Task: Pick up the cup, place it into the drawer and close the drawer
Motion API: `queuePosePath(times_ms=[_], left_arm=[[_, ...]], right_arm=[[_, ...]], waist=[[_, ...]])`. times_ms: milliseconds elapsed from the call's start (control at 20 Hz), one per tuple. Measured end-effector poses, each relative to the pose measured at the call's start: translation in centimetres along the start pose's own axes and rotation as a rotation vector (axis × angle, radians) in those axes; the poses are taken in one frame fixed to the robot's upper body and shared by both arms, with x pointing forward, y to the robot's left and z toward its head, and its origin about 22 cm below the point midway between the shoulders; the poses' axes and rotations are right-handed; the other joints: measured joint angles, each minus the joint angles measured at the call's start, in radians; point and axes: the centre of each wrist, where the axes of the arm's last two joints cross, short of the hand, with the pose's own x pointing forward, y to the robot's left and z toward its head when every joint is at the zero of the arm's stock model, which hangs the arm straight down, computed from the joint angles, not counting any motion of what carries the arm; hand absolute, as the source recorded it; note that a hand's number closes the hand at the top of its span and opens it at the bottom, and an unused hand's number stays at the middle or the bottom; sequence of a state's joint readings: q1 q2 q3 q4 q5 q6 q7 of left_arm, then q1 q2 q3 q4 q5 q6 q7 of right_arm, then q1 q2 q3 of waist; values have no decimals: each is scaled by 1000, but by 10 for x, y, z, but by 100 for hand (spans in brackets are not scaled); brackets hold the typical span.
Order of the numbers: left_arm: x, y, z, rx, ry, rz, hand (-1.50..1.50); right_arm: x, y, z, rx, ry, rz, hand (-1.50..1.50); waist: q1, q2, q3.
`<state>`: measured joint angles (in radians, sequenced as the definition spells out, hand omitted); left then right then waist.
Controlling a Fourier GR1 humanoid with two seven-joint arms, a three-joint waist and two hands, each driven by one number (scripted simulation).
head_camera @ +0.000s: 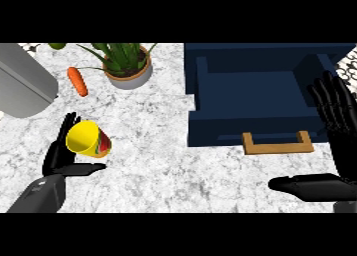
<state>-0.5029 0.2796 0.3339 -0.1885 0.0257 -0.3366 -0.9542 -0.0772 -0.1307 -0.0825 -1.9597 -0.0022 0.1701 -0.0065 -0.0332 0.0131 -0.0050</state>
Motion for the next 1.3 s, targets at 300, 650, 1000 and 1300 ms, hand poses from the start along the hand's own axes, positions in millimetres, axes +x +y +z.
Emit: queuePosePath(times_ms=[300, 650, 1000, 1300], left_arm=[[-3, -16, -8, -52, -6, 76, 150], [0, -26, -18, -100, -24, 170, 150], [-3, -17, -6, 46, -104, 189, 150], [-2, -24, -9, 88, -185, 168, 150]], right_arm=[[-6, -2, 0, 1, 10, -7, -150], [-6, 0, -4, -2, 10, -7, -150], [-10, -9, 2, -8, 14, 12, -150], [-11, -9, 2, -12, 13, 12, -150]], waist=[[1, 0, 0], [5, 0, 0], [10, -3, 1], [15, -6, 2]])
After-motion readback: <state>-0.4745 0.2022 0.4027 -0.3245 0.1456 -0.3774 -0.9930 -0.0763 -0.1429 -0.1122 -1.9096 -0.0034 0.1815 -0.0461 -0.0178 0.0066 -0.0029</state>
